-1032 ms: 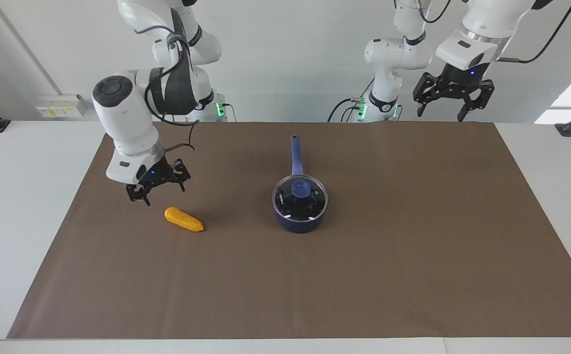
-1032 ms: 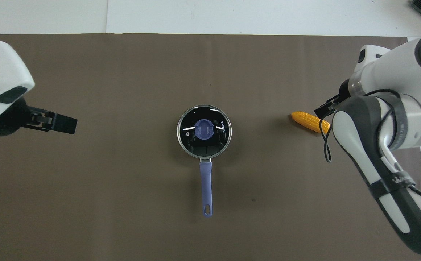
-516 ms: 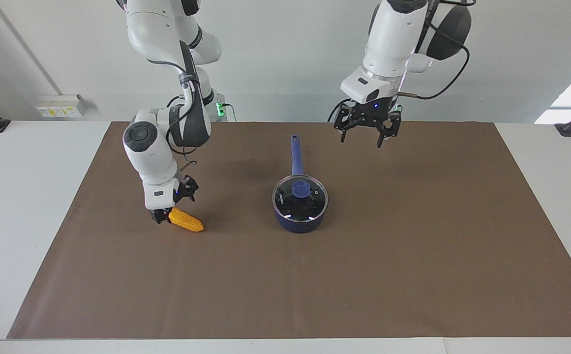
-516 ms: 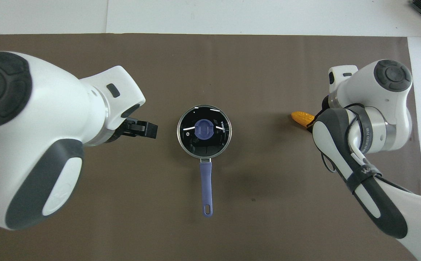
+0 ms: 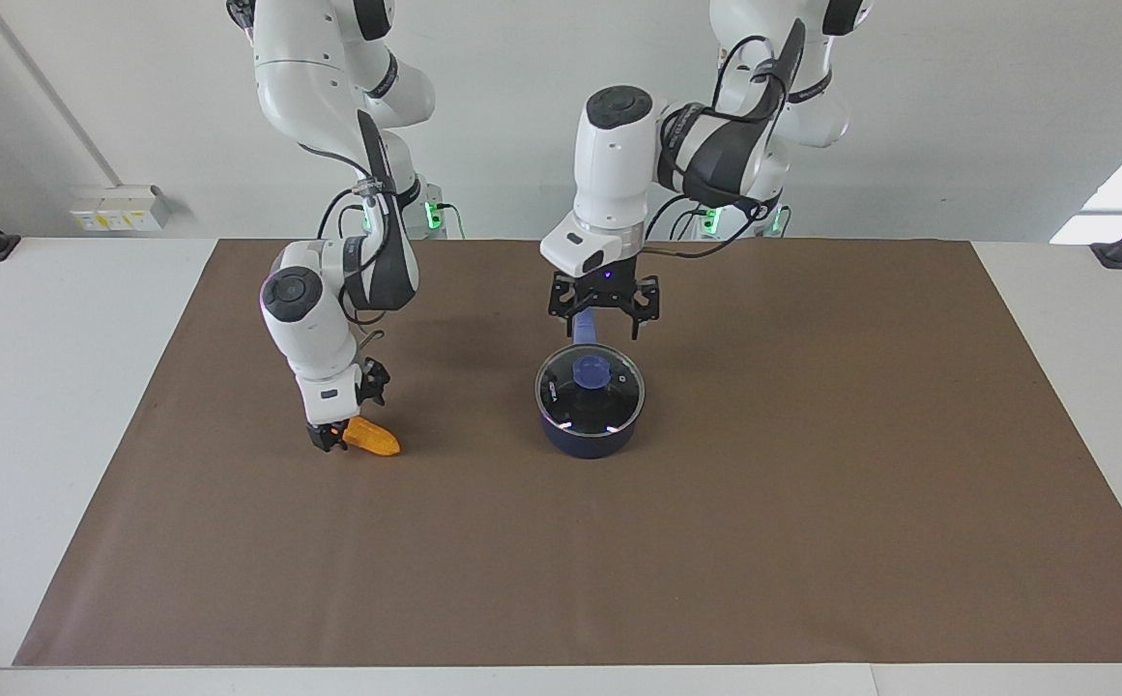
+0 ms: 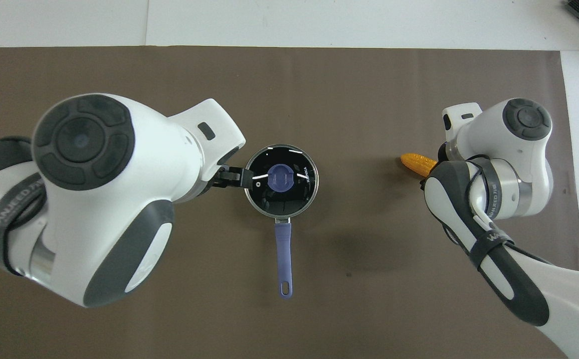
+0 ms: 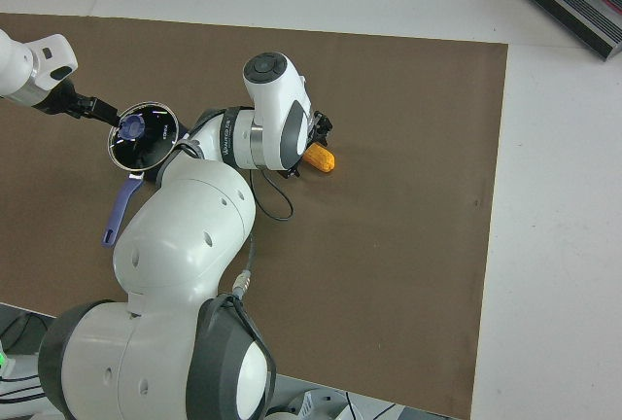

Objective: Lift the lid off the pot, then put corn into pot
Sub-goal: 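Grasp the lid knob with the left gripper while the right gripper grasps the corn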

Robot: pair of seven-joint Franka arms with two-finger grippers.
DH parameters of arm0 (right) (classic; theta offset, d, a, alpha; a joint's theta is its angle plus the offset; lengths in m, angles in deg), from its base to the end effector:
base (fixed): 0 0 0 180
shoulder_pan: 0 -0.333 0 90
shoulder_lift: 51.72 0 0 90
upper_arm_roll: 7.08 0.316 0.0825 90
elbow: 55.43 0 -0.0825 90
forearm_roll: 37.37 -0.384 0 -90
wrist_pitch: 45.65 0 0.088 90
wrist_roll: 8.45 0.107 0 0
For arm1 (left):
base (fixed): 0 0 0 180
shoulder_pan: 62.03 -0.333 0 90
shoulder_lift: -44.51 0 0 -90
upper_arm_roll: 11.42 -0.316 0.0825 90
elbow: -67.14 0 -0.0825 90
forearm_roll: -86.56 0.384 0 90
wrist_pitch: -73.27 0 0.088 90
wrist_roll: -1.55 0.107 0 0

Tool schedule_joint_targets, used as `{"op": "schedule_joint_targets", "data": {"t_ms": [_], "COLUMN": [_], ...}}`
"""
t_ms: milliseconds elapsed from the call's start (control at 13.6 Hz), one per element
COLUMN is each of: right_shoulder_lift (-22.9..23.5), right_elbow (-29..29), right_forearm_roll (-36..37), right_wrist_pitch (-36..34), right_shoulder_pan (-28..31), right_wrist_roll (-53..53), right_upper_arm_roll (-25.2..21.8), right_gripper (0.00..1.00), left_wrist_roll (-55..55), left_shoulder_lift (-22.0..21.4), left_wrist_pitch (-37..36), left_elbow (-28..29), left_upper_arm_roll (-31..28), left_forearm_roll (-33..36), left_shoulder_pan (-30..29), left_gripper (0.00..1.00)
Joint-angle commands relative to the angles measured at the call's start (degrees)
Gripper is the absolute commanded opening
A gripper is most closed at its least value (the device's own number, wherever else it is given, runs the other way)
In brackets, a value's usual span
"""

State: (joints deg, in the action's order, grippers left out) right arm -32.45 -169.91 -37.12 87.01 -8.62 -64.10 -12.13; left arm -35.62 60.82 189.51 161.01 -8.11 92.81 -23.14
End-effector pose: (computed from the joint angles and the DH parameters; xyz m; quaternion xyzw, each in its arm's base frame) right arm 0.6013 0.0392 0.2902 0.8674 0.4973 -0.0151 0.0106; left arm 0.4923 -0.4331 0.4615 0.9957 -0.0636 0.0678 0.0015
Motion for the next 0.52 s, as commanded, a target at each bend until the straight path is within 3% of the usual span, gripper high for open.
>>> {"op": "schedule_joint_targets", "data": {"t_ms": [0,147,221,295,368,442], "right_shoulder_lift": [-0.03,0.06,0.06,0.15,0.5,0.67], "right_elbow": [-0.39,-0.13,0.05,0.14,0.48,1.27], "right_forearm_roll": [-1.31,-1.31,-1.4,-1.4,-1.49,-1.49], "right_wrist_pitch": [1.28,1.28,1.28,1.28,1.28,1.02], "right_shoulder_pan": [0.53,-0.25,-0.69,-1.05,-0.87,-0.44], "right_wrist_roll": [-2.18,-1.13,-0.69,-0.08,0.02,0.19], "right_upper_arm_roll": [0.21,0.21,0.3,0.3,0.21,0.21], "right_gripper": [1.0,1.0,0.85,0.62,0.28,0.01], "left_wrist_roll": [-1.67,-1.86,-1.86,-1.86,-1.86,-1.94], "left_shoulder_lift": [3.01,5.04,5.13,5.22,5.31,6.01], "left_wrist_pitch": [2.75,4.0,4.52,5.92,6.19,6.37], "left_elbow": [-1.5,-1.5,-1.41,-1.15,-0.97,-0.97], "left_upper_arm_roll": [-1.02,-1.11,-1.11,-1.11,-1.2,-1.2], "left_forearm_roll": [1.22,1.4,1.49,1.66,1.66,1.66], "left_shoulder_pan": [0.75,0.75,0.49,-0.03,-0.13,-0.13], "left_gripper": [1.0,1.0,1.0,1.0,1.0,1.0]}}
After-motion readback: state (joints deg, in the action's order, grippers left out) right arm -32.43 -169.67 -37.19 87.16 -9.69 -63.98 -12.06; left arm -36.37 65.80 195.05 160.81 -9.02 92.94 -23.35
